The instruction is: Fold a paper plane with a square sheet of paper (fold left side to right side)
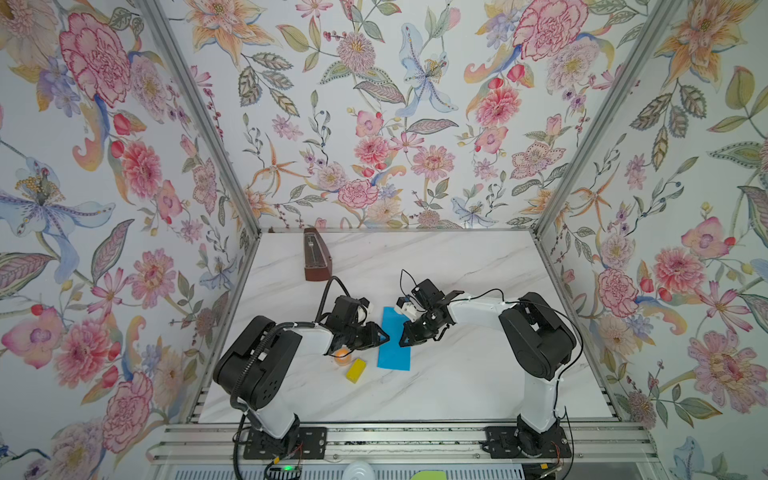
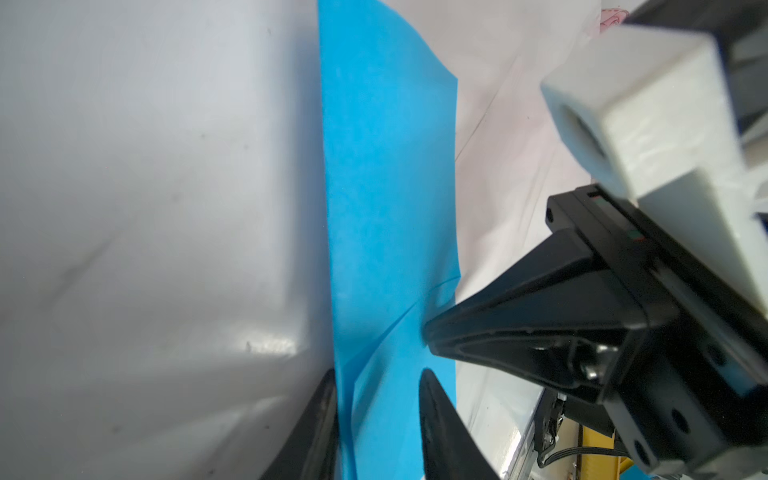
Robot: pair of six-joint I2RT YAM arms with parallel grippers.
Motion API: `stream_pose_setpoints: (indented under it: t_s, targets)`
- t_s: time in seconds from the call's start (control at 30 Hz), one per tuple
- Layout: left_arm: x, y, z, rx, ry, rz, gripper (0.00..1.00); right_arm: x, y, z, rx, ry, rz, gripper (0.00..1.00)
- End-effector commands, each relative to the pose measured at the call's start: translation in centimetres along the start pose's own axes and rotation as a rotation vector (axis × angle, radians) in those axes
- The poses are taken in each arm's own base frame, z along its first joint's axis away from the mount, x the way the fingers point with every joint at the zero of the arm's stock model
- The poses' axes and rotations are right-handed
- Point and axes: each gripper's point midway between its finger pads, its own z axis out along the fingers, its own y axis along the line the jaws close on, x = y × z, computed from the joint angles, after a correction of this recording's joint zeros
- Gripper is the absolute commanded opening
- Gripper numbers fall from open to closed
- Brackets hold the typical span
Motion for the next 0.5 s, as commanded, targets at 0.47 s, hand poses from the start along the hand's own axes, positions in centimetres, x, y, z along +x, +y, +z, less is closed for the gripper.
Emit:
stream_pose_setpoints:
  t_s: [0.47]
  targets:
    - [-1.5,-2.0,-3.6,-0.098,-0.054,0.095,0.04,-0.2,-0.5,-3.4,0.046,-0.089,0.102,0.1]
